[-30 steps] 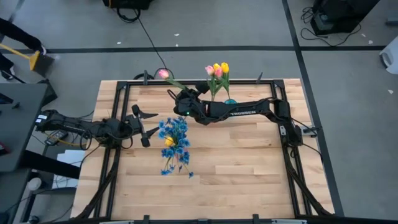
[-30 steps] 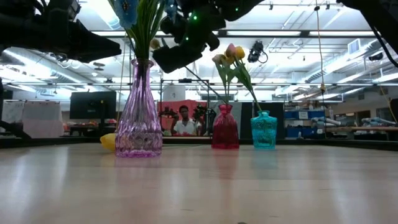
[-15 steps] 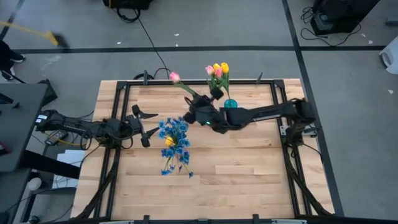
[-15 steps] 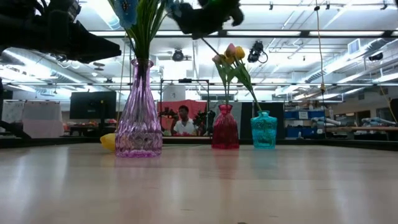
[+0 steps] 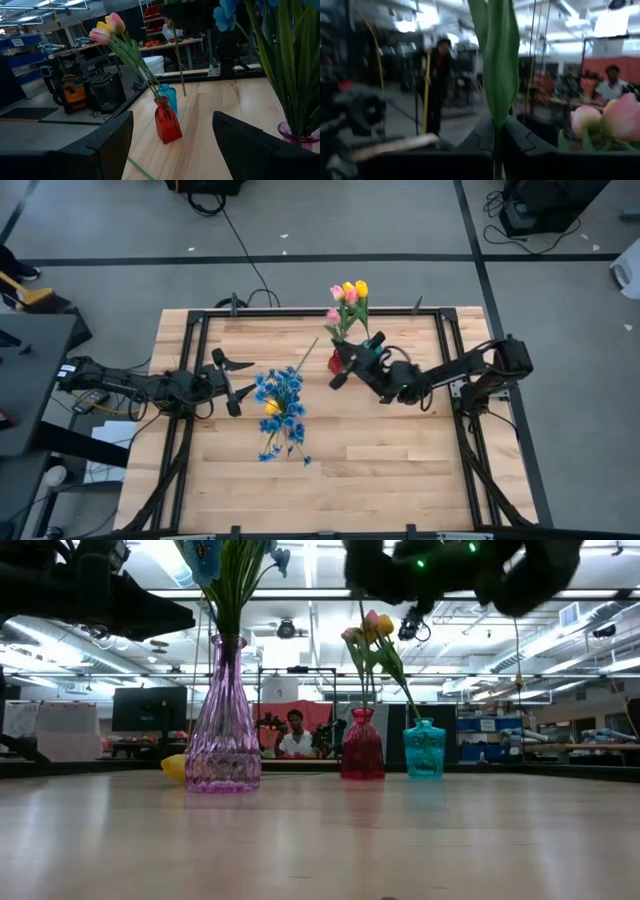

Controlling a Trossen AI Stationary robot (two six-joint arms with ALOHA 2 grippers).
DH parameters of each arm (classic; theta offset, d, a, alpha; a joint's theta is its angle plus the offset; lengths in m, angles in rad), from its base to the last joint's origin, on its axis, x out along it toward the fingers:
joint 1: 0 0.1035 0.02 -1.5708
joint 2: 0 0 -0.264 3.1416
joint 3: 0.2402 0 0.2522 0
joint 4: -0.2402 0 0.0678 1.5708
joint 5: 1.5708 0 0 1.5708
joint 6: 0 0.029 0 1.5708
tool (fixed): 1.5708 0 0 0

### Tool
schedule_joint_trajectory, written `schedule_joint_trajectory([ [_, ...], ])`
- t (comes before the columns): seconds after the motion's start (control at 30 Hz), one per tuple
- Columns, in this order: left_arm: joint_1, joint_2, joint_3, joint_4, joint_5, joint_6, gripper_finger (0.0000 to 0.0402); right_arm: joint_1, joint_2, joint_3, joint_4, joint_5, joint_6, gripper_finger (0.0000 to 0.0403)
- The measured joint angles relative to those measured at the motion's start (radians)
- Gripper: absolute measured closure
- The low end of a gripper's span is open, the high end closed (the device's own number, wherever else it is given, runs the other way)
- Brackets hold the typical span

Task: Sort flowers into vase by color
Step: Put the pink flower into the red vase

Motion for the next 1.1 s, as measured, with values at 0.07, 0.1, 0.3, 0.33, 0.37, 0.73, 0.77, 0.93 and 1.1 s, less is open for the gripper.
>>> schedule_joint_trajectory([
  [0.07, 0.000, 0.000, 0.000, 0.004, 0.000, 0.000, 0.0122, -0.017, 0.021, -0.049, 0.139, -0.060, -0.015, 0.0382],
  [0.1, 0.000, 0.000, 0.000, 0.008, 0.000, 0.000, 0.0122, -0.024, 0.032, -0.065, 0.188, -0.082, -0.032, 0.0382],
  [0.3, 0.000, 0.000, 0.000, 0.015, 0.000, 0.026, 0.0122, -0.034, 0.071, -0.067, 0.330, -0.148, -0.142, 0.0382],
  [0.33, 0.000, 0.000, 0.000, 0.014, 0.000, 0.028, 0.0122, -0.035, 0.070, -0.059, 0.329, -0.155, -0.143, 0.0382],
  [0.37, 0.000, 0.000, 0.000, 0.015, 0.000, 0.031, 0.0122, -0.037, 0.070, -0.051, 0.329, -0.156, -0.149, 0.0382],
  [0.73, 0.000, 0.000, 0.000, 0.008, -0.011, 0.046, 0.0122, -0.101, 0.086, -0.038, 0.265, -0.202, -0.152, 0.0382],
  [0.77, 0.000, 0.000, 0.000, 0.008, -0.011, 0.046, 0.0122, -0.107, 0.096, -0.038, 0.272, -0.203, -0.149, 0.0382],
  [0.93, 0.000, 0.000, 0.000, 0.005, -0.011, 0.046, 0.0122, -0.125, 0.153, -0.038, 0.286, -0.201, -0.092, 0.0382],
  [1.1, 0.000, 0.000, 0.000, -0.002, -0.012, 0.046, 0.0122, -0.118, 0.214, -0.038, 0.315, -0.139, -0.059, 0.0382],
])
